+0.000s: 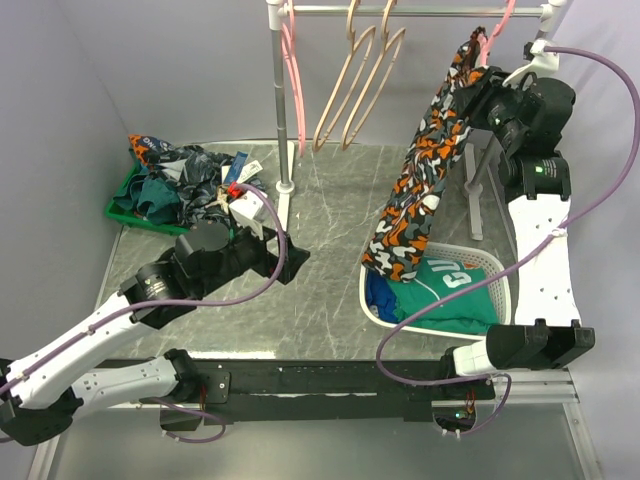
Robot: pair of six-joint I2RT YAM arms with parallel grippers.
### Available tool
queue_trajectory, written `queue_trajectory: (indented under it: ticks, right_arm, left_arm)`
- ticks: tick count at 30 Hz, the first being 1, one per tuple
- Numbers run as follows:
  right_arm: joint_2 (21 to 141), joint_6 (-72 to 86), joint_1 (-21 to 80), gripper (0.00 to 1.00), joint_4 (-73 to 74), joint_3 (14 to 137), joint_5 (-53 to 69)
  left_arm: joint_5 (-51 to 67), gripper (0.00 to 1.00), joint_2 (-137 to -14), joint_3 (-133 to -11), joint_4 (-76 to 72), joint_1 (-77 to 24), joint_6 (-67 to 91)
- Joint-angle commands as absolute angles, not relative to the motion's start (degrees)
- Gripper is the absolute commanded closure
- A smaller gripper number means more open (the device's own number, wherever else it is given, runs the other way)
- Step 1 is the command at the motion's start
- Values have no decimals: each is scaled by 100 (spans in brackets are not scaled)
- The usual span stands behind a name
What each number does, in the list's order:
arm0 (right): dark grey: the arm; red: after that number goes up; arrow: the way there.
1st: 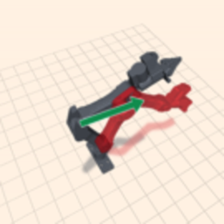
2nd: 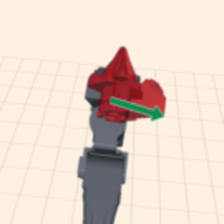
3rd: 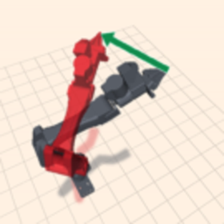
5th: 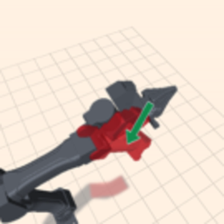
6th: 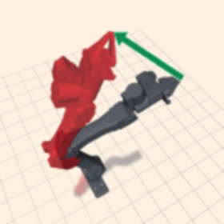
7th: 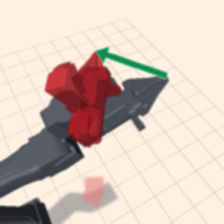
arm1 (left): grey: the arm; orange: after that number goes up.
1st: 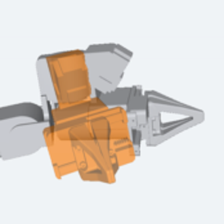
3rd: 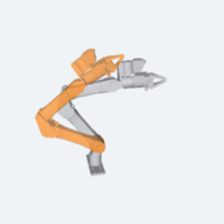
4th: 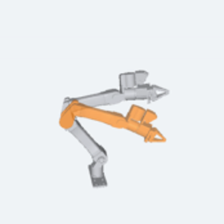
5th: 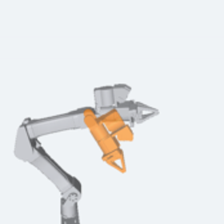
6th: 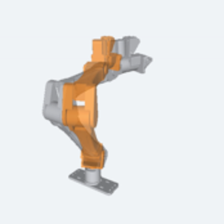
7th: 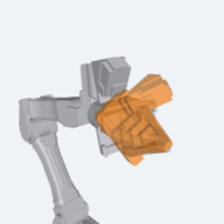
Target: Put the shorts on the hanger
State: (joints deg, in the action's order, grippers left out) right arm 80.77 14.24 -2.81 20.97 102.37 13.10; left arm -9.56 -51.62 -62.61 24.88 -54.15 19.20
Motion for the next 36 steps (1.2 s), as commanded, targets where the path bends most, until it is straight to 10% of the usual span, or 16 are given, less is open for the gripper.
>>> queue_trajectory:
  ticks: [1,18,24,36]
  right_arm:
    - [8165,1362,-369,100,1574,10442,1380]
    - [8174,1617,-545,100,1257,9677,1204]
    - [7850,1924,-545,39,1757,9729,730]
    - [6015,2742,-404,18,3102,8494,623]
  left_arm:
    - [-826,4,-5203,-6513,2347,-5423,1925]
    - [-747,4,-5432,-6530,2215,-5423,2013]
    - [-686,3,-5440,-6478,2197,-5432,2083]
    - [-633,4,-5572,-6548,2224,-5423,2118]
